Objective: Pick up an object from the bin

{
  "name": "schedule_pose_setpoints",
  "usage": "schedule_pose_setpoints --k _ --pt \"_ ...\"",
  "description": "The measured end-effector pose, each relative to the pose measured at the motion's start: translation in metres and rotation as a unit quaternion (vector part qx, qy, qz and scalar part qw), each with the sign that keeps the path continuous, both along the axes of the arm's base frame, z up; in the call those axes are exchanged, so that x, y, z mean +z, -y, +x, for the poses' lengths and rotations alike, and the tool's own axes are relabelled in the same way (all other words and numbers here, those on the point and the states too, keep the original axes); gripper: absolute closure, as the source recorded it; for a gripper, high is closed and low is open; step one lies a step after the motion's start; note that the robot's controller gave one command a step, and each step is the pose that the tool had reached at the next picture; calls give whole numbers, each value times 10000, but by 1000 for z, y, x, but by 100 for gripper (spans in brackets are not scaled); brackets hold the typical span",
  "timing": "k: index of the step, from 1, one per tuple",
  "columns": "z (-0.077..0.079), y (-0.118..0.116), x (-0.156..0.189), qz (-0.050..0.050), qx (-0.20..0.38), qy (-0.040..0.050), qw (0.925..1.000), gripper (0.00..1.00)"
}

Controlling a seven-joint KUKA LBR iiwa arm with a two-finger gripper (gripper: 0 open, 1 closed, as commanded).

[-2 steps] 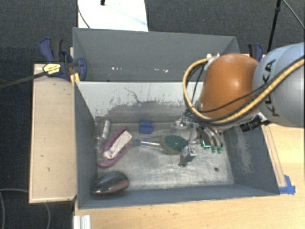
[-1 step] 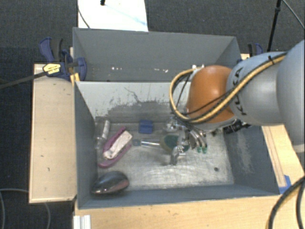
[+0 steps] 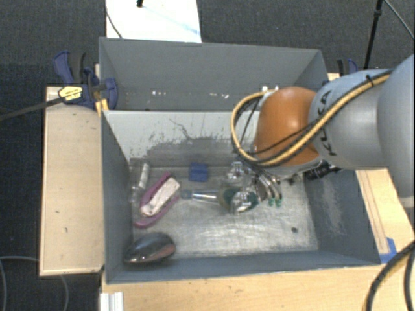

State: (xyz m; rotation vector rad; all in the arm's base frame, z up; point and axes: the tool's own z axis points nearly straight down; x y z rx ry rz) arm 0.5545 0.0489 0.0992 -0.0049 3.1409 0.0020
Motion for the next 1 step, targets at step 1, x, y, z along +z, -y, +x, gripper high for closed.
schedule_pose_setpoints --k 1 --pt "-12 -15 147 5 -83 48 10000 100"
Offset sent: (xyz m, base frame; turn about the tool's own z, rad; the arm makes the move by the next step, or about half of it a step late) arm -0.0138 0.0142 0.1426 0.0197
